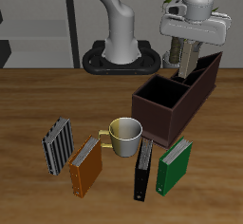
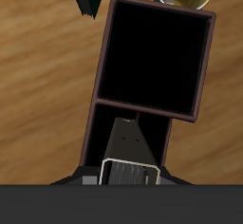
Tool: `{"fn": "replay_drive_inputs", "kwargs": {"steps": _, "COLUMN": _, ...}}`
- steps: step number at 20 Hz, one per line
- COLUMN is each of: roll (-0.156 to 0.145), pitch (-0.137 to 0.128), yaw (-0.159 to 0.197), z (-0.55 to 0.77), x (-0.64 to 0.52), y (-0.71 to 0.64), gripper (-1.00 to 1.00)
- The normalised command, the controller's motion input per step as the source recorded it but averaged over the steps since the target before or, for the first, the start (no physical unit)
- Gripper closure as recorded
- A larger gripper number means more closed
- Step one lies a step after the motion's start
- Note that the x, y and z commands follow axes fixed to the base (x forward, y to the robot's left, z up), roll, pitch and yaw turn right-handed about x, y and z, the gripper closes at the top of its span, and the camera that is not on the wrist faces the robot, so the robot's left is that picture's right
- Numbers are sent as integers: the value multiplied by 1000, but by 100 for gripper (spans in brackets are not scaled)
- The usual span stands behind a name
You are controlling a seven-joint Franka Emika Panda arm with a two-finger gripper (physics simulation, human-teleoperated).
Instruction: Place the yellow book into the left desk caddy's back compartment
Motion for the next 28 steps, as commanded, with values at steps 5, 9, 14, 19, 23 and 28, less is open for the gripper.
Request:
{"fn": "replay_drive_inputs", "kwargs": {"steps": 5, "roll": 5, "pitch": 43, "yaw": -16, "z": -169, "x": 107, "y": 31, "gripper": 100}}
{"fn": "replay_drive_inputs", "kwargs": {"steps": 9, "roll": 26, "pitch": 49, "yaw": -17, "z": -201, "x": -27, "y": 95, "gripper": 100}}
{"fn": "replay_drive_inputs", "kwargs": {"steps": 14, "roll": 27, "pitch": 23, "yaw": 11, "z": -143, "x": 10, "y": 88, "gripper": 100}}
{"fn": "replay_drive_inputs", "kwargs": {"steps": 19, "roll": -11, "pitch": 10, "yaw": 4, "z": -45, "x": 54, "y": -26, "gripper": 100}}
{"fn": "replay_drive_inputs", "kwargs": {"steps": 23, "roll": -7, "pitch": 8, "yaw": -5, "z": -21, "x": 89, "y": -20, "gripper": 100}}
{"fn": "replay_drive_inputs", "kwargs": {"steps": 28, "roll": 1, "pitch": 33, "yaw": -11, "z": -146, "x": 99, "y": 42, "gripper": 100}}
